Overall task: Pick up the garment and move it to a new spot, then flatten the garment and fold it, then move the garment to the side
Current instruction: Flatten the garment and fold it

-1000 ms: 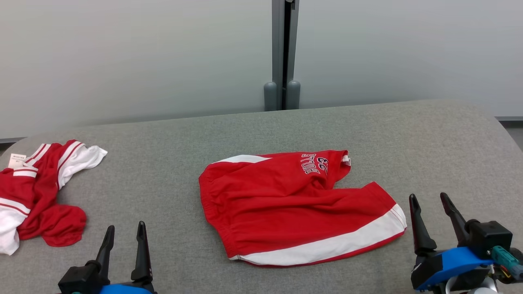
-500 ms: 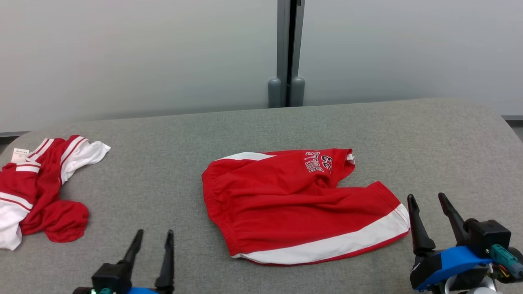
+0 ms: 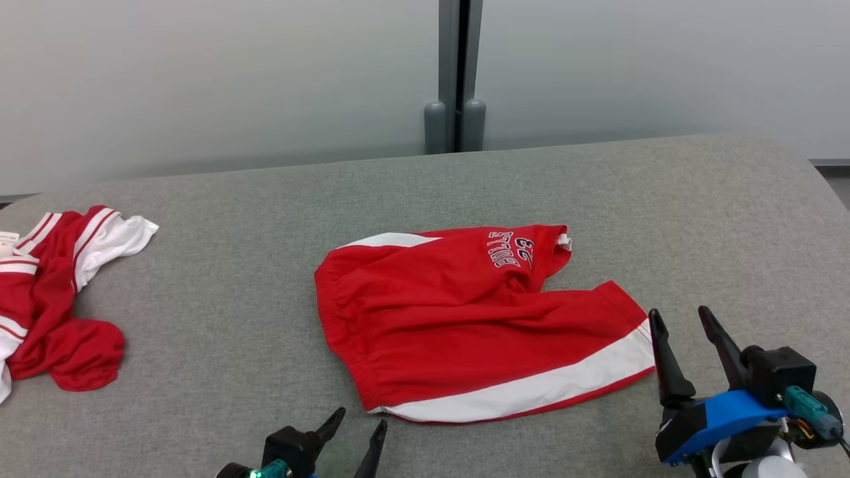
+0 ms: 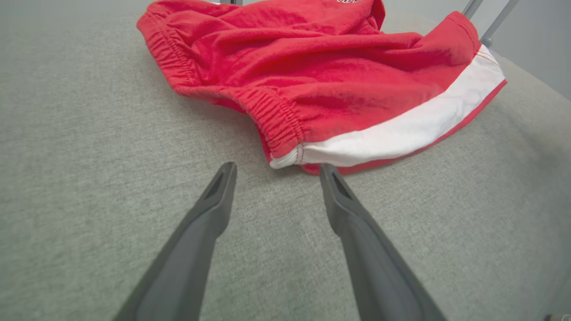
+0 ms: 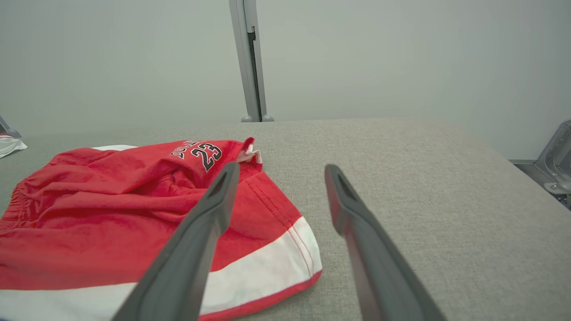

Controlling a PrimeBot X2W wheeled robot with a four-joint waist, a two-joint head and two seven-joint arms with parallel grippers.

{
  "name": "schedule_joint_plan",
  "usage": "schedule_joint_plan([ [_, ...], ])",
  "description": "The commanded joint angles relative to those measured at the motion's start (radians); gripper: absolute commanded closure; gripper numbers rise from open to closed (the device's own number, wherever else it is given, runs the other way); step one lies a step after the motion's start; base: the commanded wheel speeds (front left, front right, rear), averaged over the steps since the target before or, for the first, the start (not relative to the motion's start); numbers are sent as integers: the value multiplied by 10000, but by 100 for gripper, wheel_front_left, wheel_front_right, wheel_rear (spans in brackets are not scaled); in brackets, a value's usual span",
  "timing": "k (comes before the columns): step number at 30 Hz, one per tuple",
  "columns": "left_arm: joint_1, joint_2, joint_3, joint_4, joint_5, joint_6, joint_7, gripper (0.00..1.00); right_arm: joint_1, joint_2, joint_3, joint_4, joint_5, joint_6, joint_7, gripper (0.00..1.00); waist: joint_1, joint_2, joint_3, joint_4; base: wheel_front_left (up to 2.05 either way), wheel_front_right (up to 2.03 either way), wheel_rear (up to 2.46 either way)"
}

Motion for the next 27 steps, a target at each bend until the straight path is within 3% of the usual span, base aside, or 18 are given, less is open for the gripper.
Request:
schedule_joint_plan([
  [1,-230,76,-45,115,-79,-10,-77,0,-177,-50,33,40,42,5,-20,0,0,-1,24,-31,0,0,0],
  [13,-1262,149,-956,1469,-826,-13,-609,0,-409,-50,172,388,67,5,-95,0,0,-1,234,-330,0,0,0],
  [14,-1331,154,-1110,1507,-939,-13,-614,14,-398,-50,176,415,77,5,-105,0,0,-1,245,-334,0,0,0],
  [15,-1419,202,-1203,1501,-999,-13,-692,64,-402,-50,172,454,81,5,-114,0,0,-1,255,-335,0,0,0],
  [16,-1470,234,-1298,1508,-1104,-13,-746,100,-433,-50,166,501,66,5,-105,0,0,-1,267,-333,0,0,0],
  [22,-1685,413,-1678,1644,-1465,-12,-955,100,-1158,-95,558,1281,-346,3,782,0,0,-1,382,-404,0,0,0],
  [27,-1851,438,-1856,1796,-1644,-12,-1032,100,-1894,-309,294,2235,-523,5,2377,0,0,-1,438,-273,0,0,0],
])
